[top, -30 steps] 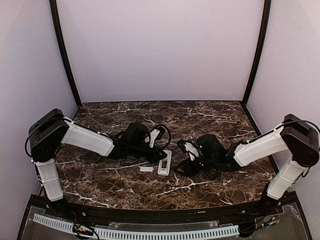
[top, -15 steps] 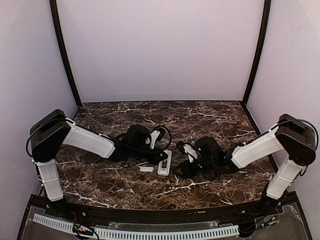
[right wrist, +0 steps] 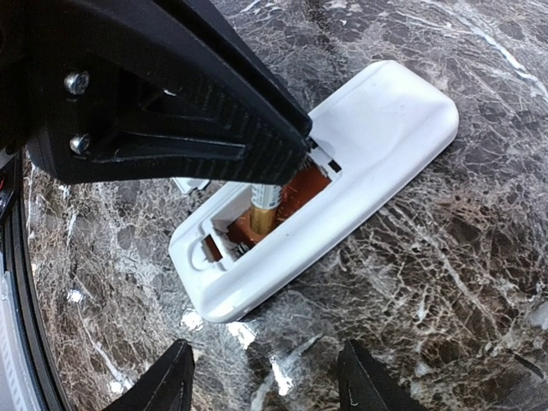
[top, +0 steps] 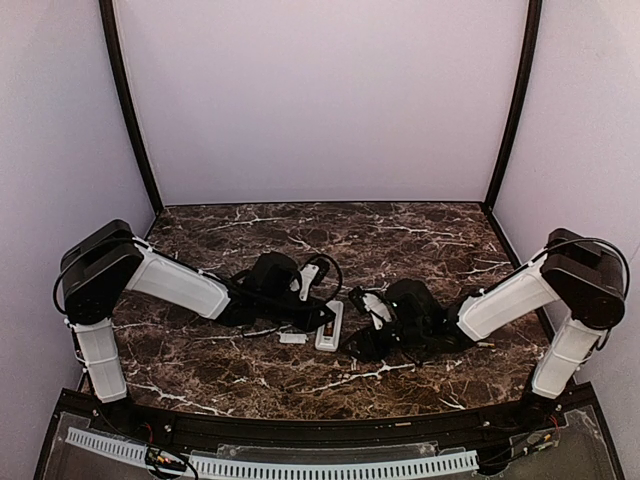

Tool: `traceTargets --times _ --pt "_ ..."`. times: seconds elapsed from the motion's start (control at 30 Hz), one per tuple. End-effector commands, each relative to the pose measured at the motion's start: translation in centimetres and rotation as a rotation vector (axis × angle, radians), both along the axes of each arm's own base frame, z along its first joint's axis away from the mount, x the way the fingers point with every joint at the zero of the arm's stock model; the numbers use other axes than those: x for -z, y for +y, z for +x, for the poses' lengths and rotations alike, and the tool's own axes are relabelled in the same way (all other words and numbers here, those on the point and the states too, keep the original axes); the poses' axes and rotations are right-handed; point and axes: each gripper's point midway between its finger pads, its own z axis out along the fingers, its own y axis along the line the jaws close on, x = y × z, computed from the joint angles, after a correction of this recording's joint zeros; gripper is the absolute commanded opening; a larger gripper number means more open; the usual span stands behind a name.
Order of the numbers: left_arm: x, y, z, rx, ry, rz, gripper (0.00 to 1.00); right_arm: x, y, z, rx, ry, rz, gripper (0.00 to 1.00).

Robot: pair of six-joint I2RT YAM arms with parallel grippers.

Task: Load the batteries into the remote control
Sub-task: Place the battery in the battery compartment.

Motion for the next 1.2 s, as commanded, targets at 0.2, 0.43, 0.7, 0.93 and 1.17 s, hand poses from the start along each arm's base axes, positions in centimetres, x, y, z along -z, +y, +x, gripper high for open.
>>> traceTargets --times 0.2,0.43,0.7,0.93,1.17 --pt "0.88 -0.23 -1.22 0.017 0.039 -0.013 0.0 1.3 0.27 -0.06 0.005 -0.009 -0.016 0.57" --pt "1.32 -0.34 -1.26 0.018 0.054 -0.004 0.03 1.62 0.15 -0.11 0.007 -0.008 -0.027 0.57" --pt "1.65 -0.13 -1.38 0.024 0.052 0.015 0.14 1.53 -0.03 0.04 0.014 -0.017 -0.035 0.57" --pt "1.63 -0.19 -1.42 0.026 0.047 0.024 0.2 1.53 -0.14 0.02 0.015 -0.019 -0.037 0.57" --pt "1.33 -0.22 -1.64 0.032 0.027 0.038 0.28 1.65 -0.31 0.04 0.02 -0.02 -0.044 0.57"
